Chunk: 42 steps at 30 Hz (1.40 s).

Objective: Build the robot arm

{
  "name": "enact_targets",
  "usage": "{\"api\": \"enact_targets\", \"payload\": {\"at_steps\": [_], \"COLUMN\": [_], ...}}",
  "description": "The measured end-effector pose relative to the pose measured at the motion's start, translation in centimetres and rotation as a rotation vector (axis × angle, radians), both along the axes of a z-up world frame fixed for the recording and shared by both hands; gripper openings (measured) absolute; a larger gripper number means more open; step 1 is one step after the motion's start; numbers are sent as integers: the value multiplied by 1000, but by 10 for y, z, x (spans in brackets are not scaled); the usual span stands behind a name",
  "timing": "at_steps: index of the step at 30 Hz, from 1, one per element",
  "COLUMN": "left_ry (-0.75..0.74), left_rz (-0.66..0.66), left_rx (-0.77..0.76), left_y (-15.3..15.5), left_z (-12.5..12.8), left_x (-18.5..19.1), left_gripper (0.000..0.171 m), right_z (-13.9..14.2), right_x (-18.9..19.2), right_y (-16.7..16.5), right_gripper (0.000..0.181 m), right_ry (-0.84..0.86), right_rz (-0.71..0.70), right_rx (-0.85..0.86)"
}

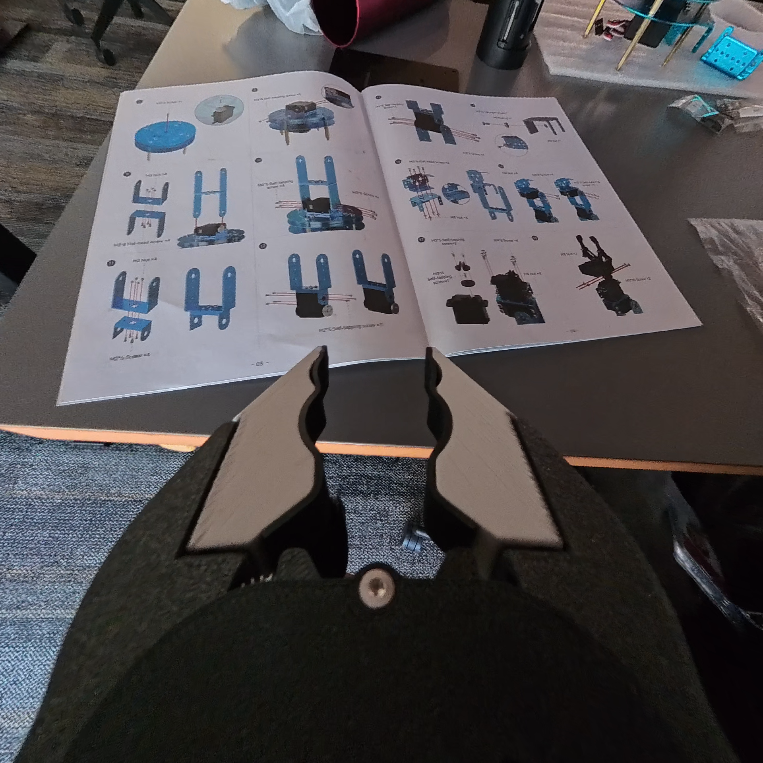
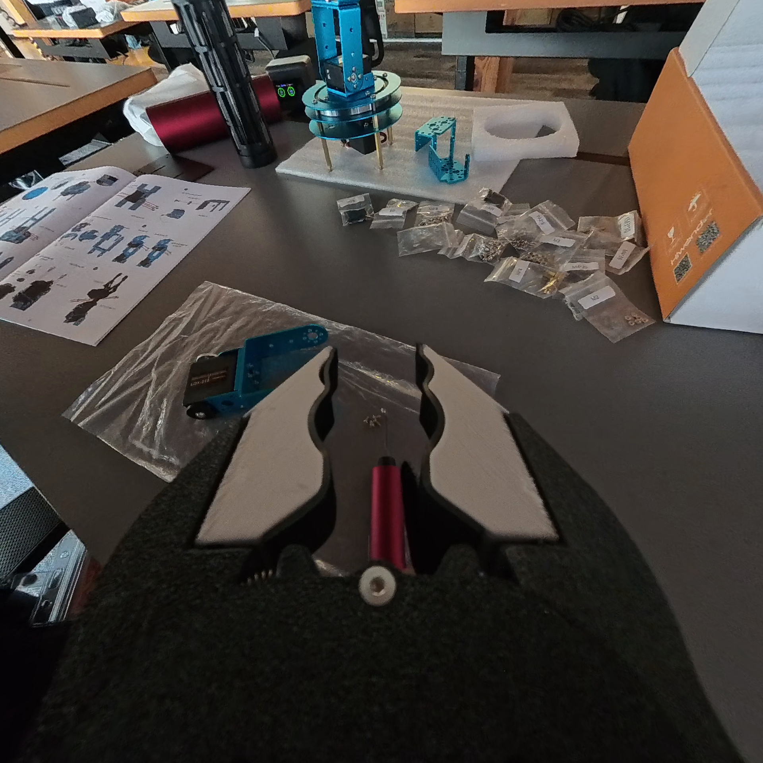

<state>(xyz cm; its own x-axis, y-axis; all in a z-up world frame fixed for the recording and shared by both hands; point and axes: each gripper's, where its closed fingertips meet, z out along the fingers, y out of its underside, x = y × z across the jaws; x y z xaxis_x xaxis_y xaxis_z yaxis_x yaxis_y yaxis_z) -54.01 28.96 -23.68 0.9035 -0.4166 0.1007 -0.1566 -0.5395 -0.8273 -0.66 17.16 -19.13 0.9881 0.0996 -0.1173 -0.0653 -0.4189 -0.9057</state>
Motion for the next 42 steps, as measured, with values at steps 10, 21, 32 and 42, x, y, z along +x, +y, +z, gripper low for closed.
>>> {"api": "enact_targets", "payload": {"at_steps": [10,21,32,42], "left_ry": [-10,-16,-74,-112], "left_rz": [-80,-252,-586,-697], "left_rx": [24,80,41,41], "left_y": [-4,-44,-110,-151], "left_z": [13,37,38,33], "left_x": [38,121,277,299], "left_gripper": [45,46,46,46], "right_z": [6,-25,-4,-35], "right_x": [18,26,-58,-103], "right_y": [-45,-134,-56,21], "right_gripper": [37,36,39,59], "right_ry": [-99,-23,-126,-445], "right_rz": [-45,-68,421,1103], "right_rx": [-1,17,-82,-335]}}
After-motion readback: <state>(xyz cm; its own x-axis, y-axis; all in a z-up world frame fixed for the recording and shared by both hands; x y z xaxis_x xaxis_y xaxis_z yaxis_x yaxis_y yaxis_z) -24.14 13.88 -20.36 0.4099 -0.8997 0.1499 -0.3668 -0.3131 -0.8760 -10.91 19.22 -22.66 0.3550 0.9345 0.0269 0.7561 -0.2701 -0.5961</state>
